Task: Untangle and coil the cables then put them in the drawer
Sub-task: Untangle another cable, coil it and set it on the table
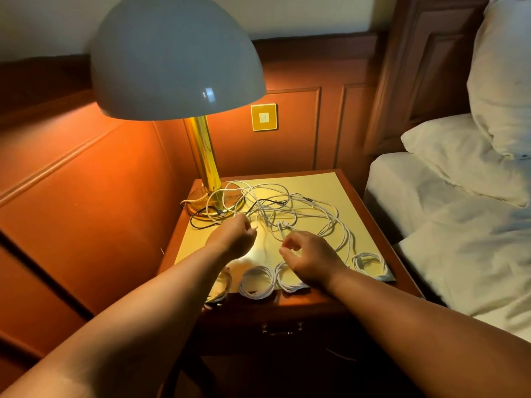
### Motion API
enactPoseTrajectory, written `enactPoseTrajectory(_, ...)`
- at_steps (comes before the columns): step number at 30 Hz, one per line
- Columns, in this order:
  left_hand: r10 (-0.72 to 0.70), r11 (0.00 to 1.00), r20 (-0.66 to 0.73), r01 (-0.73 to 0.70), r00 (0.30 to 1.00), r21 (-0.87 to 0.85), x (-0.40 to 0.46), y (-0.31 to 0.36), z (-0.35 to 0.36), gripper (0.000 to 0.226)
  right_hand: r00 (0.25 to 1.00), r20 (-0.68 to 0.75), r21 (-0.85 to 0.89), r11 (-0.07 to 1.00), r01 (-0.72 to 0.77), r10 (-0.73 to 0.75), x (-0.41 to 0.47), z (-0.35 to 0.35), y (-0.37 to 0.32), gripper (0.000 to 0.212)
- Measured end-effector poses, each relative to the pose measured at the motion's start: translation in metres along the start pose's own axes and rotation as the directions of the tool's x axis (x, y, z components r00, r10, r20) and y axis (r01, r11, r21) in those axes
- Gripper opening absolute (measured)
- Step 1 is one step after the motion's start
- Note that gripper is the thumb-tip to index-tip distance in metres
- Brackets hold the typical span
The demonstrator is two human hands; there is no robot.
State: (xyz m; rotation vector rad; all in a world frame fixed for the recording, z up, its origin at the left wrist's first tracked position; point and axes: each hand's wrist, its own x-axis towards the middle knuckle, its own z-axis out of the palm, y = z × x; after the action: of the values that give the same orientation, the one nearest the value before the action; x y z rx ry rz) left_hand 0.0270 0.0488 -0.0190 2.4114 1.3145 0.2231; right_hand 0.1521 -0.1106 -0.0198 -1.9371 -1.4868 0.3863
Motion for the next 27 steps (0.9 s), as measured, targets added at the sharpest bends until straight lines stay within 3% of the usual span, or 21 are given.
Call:
enactPoseTrajectory(3, -0.067, 0.882, -0.053, 0.035, 0.996, -0.471, -0.014, 0.022, -0.014, 0.016, 0.973, -0.028, 0.281, 0.936, -0.213, 0.230, 0.010, -0.006, -0.013, 0.021)
enactPoseTrajectory(5, -0.091, 0.773, -0.006, 0.067, 0.996, -0.631, -0.027, 0.034, -0.022, 0.011, 0.921, 0.063, 0.484, 0.795, -0.366, 0.385, 0.021, -0.012, -0.022, 0.029)
enactPoseTrajectory(8, 0.043, 0.743, 0.032, -0.011, 0.999, -0.669, -0.042, 0.046, -0.028, 0.006, 0.802, 0.341, 0.624, 0.520, -0.583, 0.490, 0.038, -0.020, -0.033, 0.048)
enactPoseTrajectory(10, 0.174, 0.794, 0.017, -0.130, 0.985, -0.594, -0.046, 0.049, -0.030, 0.009, 0.749, 0.460, 0.596, 0.459, -0.659, 0.478, 0.048, -0.022, -0.038, 0.055)
enactPoseTrajectory(13, 0.250, 0.832, -0.004, -0.216, 0.968, -0.510, -0.040, 0.046, -0.027, 0.009, 0.750, 0.435, 0.545, 0.518, -0.660, 0.498, 0.059, -0.028, -0.041, 0.031)
enactPoseTrajectory(15, 0.193, 0.820, -0.128, -0.232, 0.973, -0.524, -0.032, 0.041, -0.023, 0.004, 0.772, 0.333, 0.495, 0.596, -0.632, 0.542, 0.064, -0.030, -0.038, 0.024)
enactPoseTrajectory(17, 0.161, 0.883, -0.241, -0.249, 0.957, -0.398, -0.018, 0.036, -0.016, 0.008, 0.826, 0.195, 0.368, 0.741, -0.561, 0.529, 0.066, -0.029, -0.029, 0.024)
enactPoseTrajectory(20, 0.185, 0.931, -0.141, -0.219, 0.973, -0.291, -0.002, 0.039, -0.001, 0.034, 0.932, 0.028, 0.192, 0.913, -0.360, 0.361, 0.063, -0.025, -0.015, 0.024)
enactPoseTrajectory(24, 0.099, 0.956, -0.162, -0.138, 0.982, -0.257, 0.025, 0.043, 0.021, 0.008, 0.978, -0.068, 0.267, 0.949, -0.171, 0.195, 0.055, -0.030, -0.016, 0.023)
enactPoseTrajectory(27, 0.054, 0.967, -0.177, -0.096, 0.983, -0.236, 0.040, 0.047, 0.032, 0.019, 0.989, -0.036, 0.524, 0.845, -0.102, 0.142, 0.043, -0.039, -0.024, 0.029)
